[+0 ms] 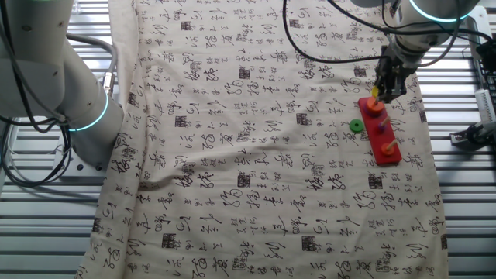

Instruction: Take out one Hanoi block and throw it aside

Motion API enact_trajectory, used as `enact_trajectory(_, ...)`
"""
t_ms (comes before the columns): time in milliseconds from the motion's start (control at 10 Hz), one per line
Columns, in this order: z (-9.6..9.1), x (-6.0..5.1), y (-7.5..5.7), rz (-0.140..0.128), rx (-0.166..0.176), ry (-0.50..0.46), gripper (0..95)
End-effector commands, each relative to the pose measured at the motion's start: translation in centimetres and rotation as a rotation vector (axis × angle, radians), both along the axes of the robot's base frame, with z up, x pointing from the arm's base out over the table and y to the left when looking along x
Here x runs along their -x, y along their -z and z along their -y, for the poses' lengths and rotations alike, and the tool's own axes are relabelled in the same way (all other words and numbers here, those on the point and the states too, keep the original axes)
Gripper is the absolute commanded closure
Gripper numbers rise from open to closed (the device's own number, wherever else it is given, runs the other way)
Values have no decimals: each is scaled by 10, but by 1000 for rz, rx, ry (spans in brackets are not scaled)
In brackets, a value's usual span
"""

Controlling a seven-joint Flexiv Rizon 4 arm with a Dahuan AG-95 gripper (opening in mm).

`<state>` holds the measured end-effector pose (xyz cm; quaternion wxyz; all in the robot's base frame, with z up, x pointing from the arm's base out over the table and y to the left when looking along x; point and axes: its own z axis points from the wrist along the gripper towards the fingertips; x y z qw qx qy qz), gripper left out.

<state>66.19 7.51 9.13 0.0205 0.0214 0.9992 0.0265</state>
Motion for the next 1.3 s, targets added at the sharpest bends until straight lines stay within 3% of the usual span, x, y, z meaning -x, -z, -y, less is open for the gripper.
enact_trajectory(100,2,5,1,5,-2,-4,950)
enact_trajectory(300,5,16,3,15,0,-11,950)
enact_trajectory(1300,8,50,9,31,9,-2,950)
